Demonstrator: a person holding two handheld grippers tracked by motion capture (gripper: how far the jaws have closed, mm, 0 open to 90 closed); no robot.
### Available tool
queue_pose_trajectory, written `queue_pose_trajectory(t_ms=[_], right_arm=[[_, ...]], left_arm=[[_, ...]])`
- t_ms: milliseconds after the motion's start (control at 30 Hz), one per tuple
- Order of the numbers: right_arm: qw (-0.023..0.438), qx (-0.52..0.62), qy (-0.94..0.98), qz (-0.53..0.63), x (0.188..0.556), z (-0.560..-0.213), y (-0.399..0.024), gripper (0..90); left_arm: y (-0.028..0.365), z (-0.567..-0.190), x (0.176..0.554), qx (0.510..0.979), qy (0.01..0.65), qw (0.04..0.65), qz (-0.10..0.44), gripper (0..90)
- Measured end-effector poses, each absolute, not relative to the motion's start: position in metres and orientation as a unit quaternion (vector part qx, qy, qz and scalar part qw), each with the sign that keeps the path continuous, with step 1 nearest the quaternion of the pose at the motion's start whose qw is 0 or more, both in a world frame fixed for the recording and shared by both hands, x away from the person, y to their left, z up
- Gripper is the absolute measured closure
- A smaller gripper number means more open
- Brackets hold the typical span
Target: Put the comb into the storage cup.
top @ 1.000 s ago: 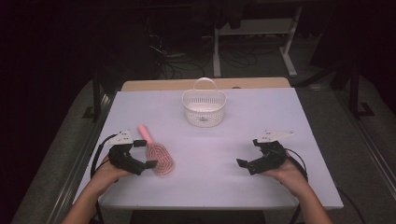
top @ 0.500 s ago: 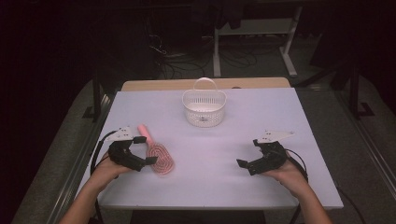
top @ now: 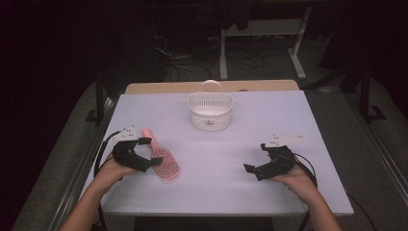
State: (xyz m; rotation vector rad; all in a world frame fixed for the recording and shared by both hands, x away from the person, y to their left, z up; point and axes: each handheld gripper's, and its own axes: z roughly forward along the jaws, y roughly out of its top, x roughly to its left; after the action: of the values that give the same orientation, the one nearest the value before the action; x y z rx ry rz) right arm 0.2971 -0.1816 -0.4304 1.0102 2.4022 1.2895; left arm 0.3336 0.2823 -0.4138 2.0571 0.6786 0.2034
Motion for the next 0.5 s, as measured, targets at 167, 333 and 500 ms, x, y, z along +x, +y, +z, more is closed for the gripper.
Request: queue_pose_trajectory(t_ms=[167, 333, 500], right_arm=[[0.115, 0.344, 0.821, 0.441, 0.298, -0.431, -0.181, 0.0], [0.114, 0.344, 0.821, 0.442, 0.298, -0.431, -0.181, 0.0], [0.114, 0.345, 0.819, 0.444, 0.298, -0.430, -0.181, 0.0]], left_arm=[[0.281, -0.412, 0.337, 0.836, 0.279, 0.465, 0.086, 4.4], [0.282, -0.411, 0.341, 0.833, 0.287, 0.465, 0.091, 7.6], [0.281, -0.410, 0.345, 0.829, 0.291, 0.468, 0.094, 13.2]])
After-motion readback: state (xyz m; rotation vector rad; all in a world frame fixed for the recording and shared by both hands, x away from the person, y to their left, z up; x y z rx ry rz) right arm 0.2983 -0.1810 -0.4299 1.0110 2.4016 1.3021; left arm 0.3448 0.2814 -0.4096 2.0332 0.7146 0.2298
